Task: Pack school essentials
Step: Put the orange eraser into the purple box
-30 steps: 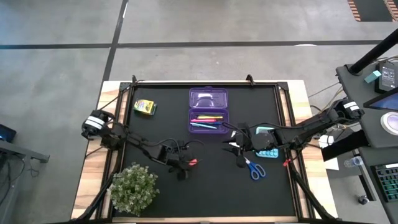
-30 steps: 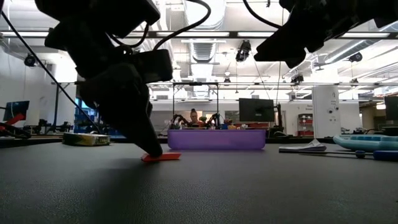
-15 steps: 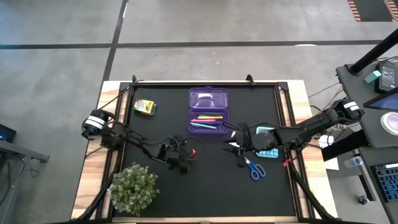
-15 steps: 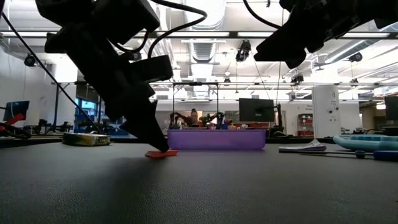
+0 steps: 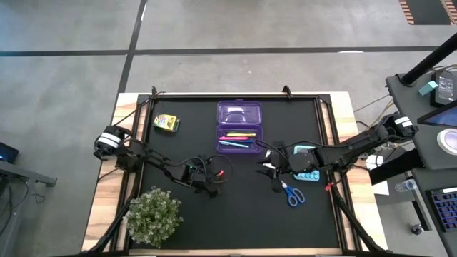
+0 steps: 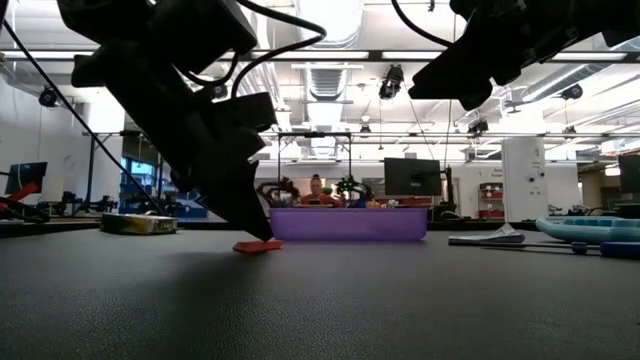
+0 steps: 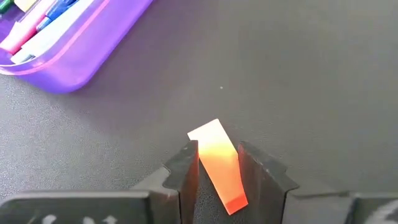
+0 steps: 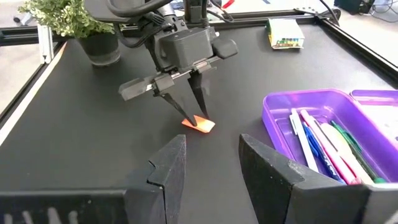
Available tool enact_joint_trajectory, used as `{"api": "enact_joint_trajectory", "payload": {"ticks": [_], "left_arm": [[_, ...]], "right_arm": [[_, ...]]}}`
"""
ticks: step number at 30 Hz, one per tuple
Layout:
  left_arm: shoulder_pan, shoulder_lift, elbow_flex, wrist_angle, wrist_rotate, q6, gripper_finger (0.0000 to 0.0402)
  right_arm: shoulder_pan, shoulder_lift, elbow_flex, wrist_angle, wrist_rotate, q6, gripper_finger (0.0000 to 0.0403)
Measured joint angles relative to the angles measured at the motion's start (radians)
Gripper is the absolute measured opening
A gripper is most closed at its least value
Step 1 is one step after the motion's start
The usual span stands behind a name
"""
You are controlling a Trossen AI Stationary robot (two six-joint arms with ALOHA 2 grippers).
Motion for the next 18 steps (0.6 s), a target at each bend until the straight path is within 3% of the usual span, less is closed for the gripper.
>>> {"api": "enact_joint_trajectory", "payload": {"ticks": [10,18], "left_arm": [[0.000,0.000,-0.010,0.006,0.003,0.001,0.0095],[-0.002,-0.005,-0.023,0.017,0.085,0.132,0.0095]], "right_arm": [[0.000,0.000,0.000,0.000,0.000,0.000,0.0139],[0.000,0.000,0.000,-0.001,0.000,0.000,0.0139]]}}
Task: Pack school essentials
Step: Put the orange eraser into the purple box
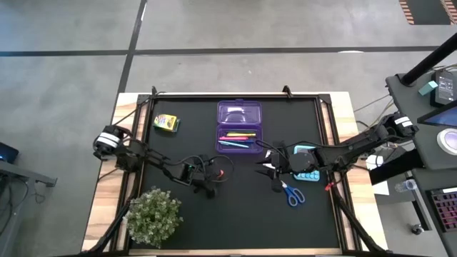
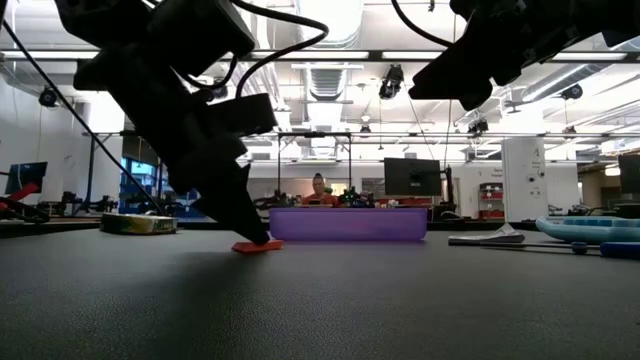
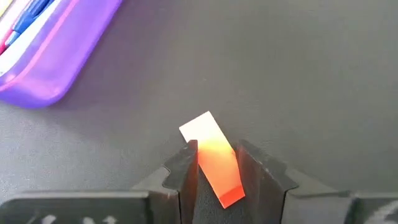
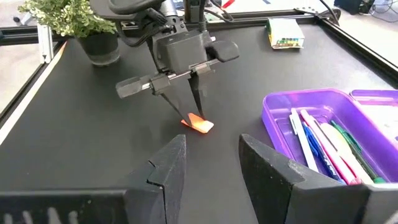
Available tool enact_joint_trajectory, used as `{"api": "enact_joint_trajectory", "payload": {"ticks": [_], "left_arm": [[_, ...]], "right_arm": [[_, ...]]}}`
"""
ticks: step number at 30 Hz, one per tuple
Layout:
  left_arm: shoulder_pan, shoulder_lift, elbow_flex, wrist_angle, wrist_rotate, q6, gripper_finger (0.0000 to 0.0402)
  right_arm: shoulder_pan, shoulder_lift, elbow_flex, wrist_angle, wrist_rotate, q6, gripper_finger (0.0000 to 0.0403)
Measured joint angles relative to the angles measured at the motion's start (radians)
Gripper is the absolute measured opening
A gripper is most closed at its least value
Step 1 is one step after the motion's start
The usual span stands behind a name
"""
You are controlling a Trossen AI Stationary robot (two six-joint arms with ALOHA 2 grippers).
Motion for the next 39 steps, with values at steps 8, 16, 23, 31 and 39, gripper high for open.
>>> {"api": "enact_joint_trajectory", "payload": {"ticks": [8,16,23,31,39], "left_arm": [[-0.004,-0.068,0.006,-0.007,0.005,0.078,0.0095],[-0.003,-0.075,-0.005,0.024,-0.006,0.018,0.0126],[-0.004,-0.054,-0.011,0.055,-0.074,-0.057,0.0213],[-0.012,-0.014,-0.025,0.059,-0.096,-0.140,0.0258],[-0.015,0.038,-0.026,0.079,-0.097,-0.156,0.0257]], "right_arm": [[0.000,0.000,0.000,-0.004,0.000,0.000,0.0139],[0.000,0.000,-0.001,-0.007,0.000,0.001,0.0139],[0.000,0.000,-0.002,-0.006,0.000,0.001,0.0139],[0.000,0.000,-0.005,-0.006,0.000,0.001,0.0139],[0.000,0.000,-0.006,-0.006,0.000,0.000,0.0139]]}}
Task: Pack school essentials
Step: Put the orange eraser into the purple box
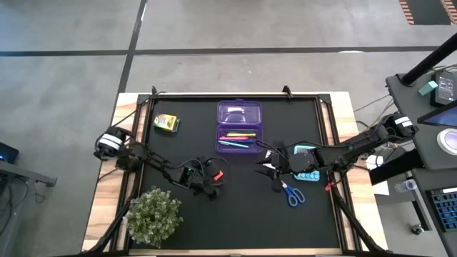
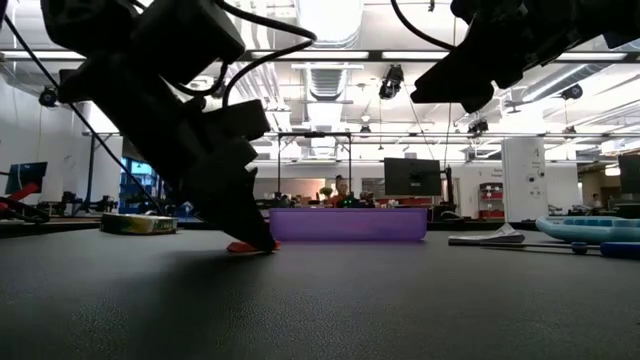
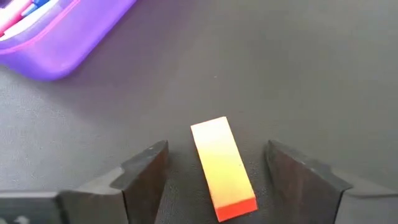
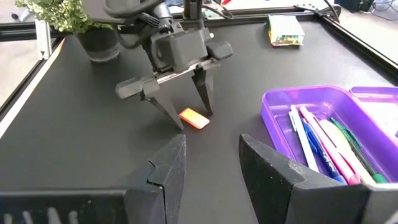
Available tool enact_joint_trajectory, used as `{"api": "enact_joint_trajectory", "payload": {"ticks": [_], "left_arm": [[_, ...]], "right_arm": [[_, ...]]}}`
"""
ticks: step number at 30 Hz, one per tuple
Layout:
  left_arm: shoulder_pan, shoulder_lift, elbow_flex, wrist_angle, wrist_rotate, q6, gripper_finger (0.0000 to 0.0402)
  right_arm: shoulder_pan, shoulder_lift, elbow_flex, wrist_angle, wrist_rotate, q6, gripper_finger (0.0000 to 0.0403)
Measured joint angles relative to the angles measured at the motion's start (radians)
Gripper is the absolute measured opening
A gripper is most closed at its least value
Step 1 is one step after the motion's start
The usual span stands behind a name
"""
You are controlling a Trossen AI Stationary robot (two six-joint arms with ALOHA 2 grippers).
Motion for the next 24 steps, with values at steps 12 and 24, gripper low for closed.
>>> {"api": "enact_joint_trajectory", "payload": {"ticks": [12,24], "left_arm": [[-0.005,0.020,-0.002,-0.001,0.013,-0.002,0.0160],[-0.004,0.013,-0.003,-0.008,0.013,0.005,0.0028]], "right_arm": [[0.000,0.000,0.000,0.000,0.000,0.000,0.0139],[0.000,0.000,-0.001,0.000,0.000,0.000,0.0139]]}}
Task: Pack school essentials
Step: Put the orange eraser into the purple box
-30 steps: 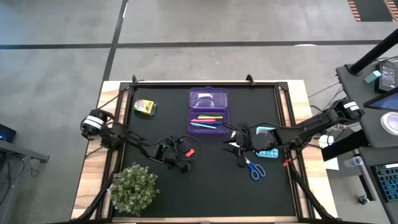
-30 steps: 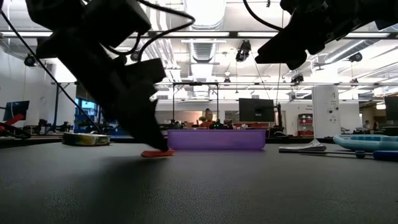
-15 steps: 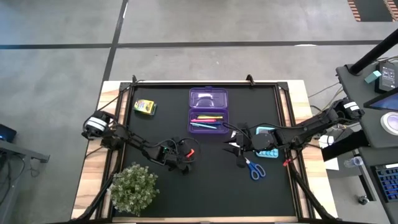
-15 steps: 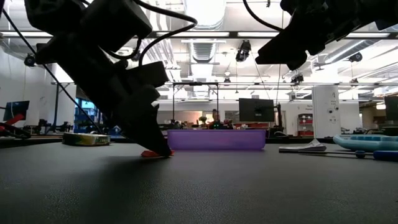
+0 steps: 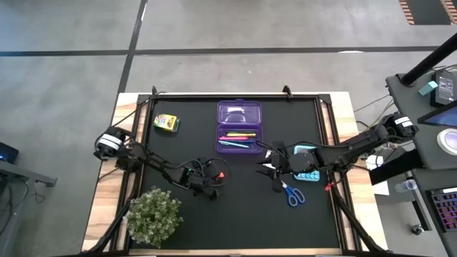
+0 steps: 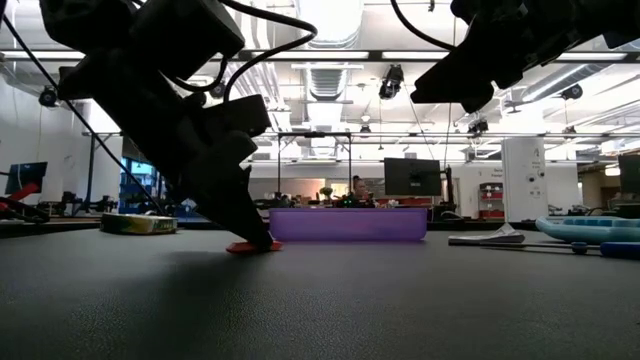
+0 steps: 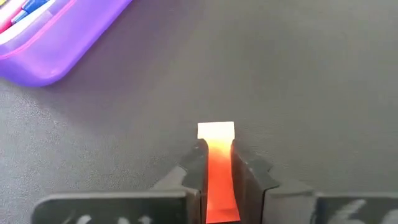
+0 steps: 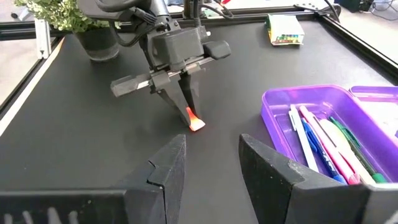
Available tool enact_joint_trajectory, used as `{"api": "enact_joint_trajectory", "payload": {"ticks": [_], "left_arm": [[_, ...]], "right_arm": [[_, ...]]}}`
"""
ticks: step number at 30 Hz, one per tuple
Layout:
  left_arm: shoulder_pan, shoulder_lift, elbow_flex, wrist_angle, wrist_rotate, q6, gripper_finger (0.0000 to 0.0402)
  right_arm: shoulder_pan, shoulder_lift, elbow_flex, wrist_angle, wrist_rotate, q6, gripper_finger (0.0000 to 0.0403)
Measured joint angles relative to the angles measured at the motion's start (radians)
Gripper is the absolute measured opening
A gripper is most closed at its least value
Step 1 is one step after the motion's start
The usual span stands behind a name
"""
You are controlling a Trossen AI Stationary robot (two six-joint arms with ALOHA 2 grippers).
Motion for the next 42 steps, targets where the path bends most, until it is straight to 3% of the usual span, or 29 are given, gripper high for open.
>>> {"api": "enact_joint_trajectory", "payload": {"ticks": [12,20,33,42], "left_arm": [[0.015,-0.013,0.068,-0.017,-0.002,0.180,0.0034],[0.116,-0.035,0.144,-0.004,-0.053,0.363,0.0035],[0.432,-0.036,0.165,0.022,-0.053,0.335,0.0035],[0.460,-0.036,0.160,0.025,-0.017,0.334,0.0036]], "right_arm": [[0.000,0.000,-0.003,0.000,0.000,-0.001,0.0139],[0.000,0.000,-0.004,0.007,0.000,-0.003,0.0139],[0.000,0.000,-0.004,0.021,0.000,-0.011,0.0139],[0.000,0.000,-0.004,0.022,0.000,-0.023,0.0139]]}}
